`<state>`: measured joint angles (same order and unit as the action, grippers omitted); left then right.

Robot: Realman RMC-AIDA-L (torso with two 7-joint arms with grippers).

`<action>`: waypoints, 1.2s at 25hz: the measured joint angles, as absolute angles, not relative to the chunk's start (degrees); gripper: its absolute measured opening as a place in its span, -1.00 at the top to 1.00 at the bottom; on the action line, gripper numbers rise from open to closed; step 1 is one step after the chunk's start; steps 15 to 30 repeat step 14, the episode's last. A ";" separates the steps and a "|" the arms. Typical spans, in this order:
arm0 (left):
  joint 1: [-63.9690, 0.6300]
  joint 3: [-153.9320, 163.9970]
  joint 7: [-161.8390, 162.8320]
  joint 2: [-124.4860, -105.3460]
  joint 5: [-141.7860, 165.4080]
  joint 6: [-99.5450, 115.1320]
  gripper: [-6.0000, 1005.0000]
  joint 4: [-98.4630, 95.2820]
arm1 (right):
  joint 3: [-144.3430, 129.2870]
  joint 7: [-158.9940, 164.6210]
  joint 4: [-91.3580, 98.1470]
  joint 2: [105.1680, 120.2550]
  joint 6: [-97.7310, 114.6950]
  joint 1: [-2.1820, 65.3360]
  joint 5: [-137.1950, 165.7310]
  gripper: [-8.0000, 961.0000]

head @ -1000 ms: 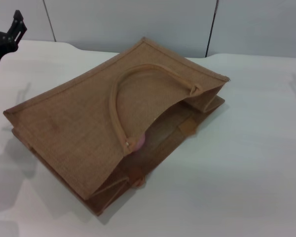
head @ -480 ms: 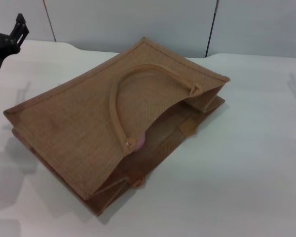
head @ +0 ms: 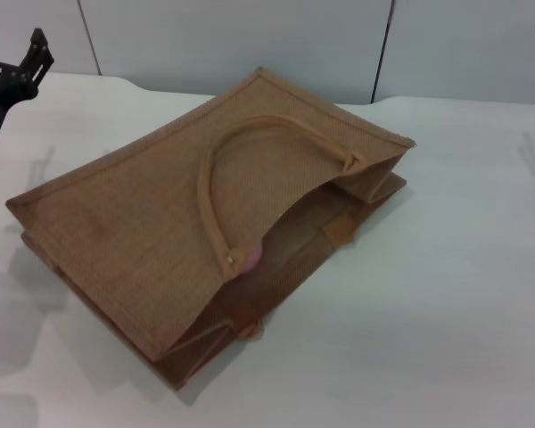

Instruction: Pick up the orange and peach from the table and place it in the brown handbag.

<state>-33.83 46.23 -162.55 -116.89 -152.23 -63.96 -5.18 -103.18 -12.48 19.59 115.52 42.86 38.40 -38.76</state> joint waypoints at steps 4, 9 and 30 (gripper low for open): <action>-33.90 46.26 -162.60 -116.89 -152.85 -63.96 -0.72 -5.19 | -103.18 -12.48 19.25 115.50 42.13 38.99 -38.76 -0.85; -33.37 46.25 -162.53 -116.79 -152.95 -64.39 -0.72 -5.19 | -103.18 -12.47 19.15 115.59 42.00 39.31 -38.76 -0.85; -33.37 46.23 -162.61 -116.81 -153.00 -64.41 -0.72 -5.19 | -103.18 -12.48 19.02 115.61 42.00 39.39 -38.76 -0.85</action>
